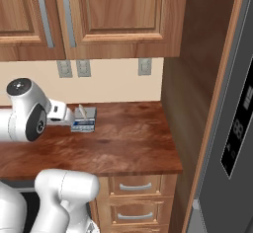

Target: Take the fish from the fridge and place it on the digital scale on the counter by the fridge. Wait a few seconds for a reading, then move it to the plate on the dining counter.

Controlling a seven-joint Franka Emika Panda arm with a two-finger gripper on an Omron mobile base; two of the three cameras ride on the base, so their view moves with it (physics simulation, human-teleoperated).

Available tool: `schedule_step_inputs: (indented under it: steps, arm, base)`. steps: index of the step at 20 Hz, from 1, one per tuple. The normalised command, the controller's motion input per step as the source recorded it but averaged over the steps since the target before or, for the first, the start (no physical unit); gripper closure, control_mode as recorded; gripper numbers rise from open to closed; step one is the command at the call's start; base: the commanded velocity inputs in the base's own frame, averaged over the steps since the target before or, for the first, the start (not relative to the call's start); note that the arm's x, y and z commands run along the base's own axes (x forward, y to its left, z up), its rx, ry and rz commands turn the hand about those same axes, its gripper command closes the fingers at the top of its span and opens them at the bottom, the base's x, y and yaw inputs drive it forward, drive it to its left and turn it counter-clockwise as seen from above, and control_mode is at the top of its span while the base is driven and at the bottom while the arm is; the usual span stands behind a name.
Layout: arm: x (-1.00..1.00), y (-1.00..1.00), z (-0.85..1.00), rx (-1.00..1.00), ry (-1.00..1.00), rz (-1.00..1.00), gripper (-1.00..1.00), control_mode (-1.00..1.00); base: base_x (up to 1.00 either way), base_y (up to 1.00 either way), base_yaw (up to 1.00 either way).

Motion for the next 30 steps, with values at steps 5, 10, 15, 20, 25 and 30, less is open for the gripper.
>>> schedule_step_inputs:
  steps: [5, 10, 15, 20, 25, 30]
  arm:
    - [0.63, 0.00, -0.28, 0.00, 0.00, 0.00, -1.00, -1.00]
    - [0.59, 0.00, -0.38, 0.00, 0.00, 0.00, -1.00, -1.00]
    - [0.58, 0.00, -0.32, 0.00, 0.00, 0.00, -1.00, -1.00]
    - [0.61, 0.00, -0.27, 0.00, 0.00, 0.00, -1.00, -1.00]
    - [0.66, 0.03, -0.21, 0.00, 0.08, 0.00, -1.00, -1.00]
    - [0.72, 0.11, -0.13, 0.00, 0.16, 0.00, -1.00, -1.00]
  base:
    - [0.00, 0.00, 0.00]
    - [0.00, 0.00, 0.00]
    - [0.00, 0.00, 0.00]
    - [0.00, 0.00, 0.00]
    - [0.00, 0.00, 0.00]
    - [0.00, 0.00, 0.00]
